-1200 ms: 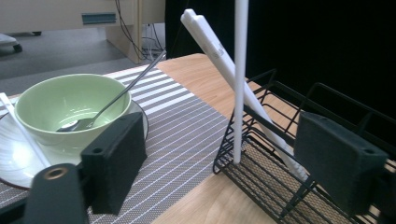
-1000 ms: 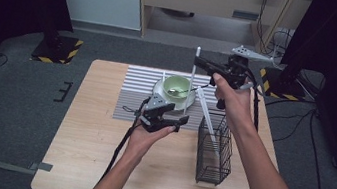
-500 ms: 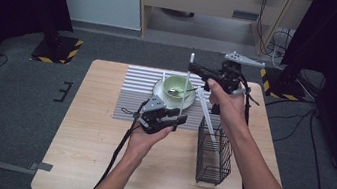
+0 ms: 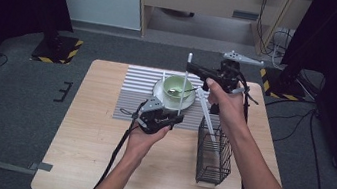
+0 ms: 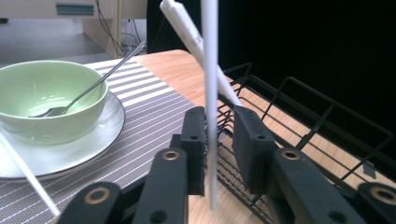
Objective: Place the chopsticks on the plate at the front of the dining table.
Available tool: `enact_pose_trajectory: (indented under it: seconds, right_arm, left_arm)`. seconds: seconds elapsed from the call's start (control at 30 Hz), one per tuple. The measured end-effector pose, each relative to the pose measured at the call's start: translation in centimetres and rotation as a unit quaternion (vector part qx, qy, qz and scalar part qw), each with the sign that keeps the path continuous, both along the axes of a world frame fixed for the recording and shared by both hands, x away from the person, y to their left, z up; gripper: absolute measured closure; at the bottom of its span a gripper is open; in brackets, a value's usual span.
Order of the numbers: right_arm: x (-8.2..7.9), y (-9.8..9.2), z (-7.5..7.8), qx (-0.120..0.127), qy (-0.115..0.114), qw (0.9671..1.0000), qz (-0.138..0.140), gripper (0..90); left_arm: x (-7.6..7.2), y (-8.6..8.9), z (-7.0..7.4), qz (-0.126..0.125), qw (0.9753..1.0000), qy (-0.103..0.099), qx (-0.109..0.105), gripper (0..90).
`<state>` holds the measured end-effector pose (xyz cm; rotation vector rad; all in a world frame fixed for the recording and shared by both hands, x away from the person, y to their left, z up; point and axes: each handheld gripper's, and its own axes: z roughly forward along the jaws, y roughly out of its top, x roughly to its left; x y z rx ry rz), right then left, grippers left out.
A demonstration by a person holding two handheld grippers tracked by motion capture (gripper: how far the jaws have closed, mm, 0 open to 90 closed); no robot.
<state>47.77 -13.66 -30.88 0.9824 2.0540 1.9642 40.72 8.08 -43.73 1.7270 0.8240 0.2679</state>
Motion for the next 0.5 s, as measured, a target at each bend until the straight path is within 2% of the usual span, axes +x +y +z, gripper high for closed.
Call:
enact_pose_trajectory:
  seconds: [0.17,0.5]
  right_arm:
    - [-0.03,0.21,0.26,-0.001,0.0,1.0,0.004,84.2]
    - [-0.08,0.35,0.43,-0.001,0.001,0.9999,0.013,84.2]
  left_arm:
    - [-0.02,0.0,-0.24,-0.001,1.0,0.003,-0.002,80.2]
    - [0.02,0.0,-0.46,-0.004,1.0,0.006,0.004,84.6]
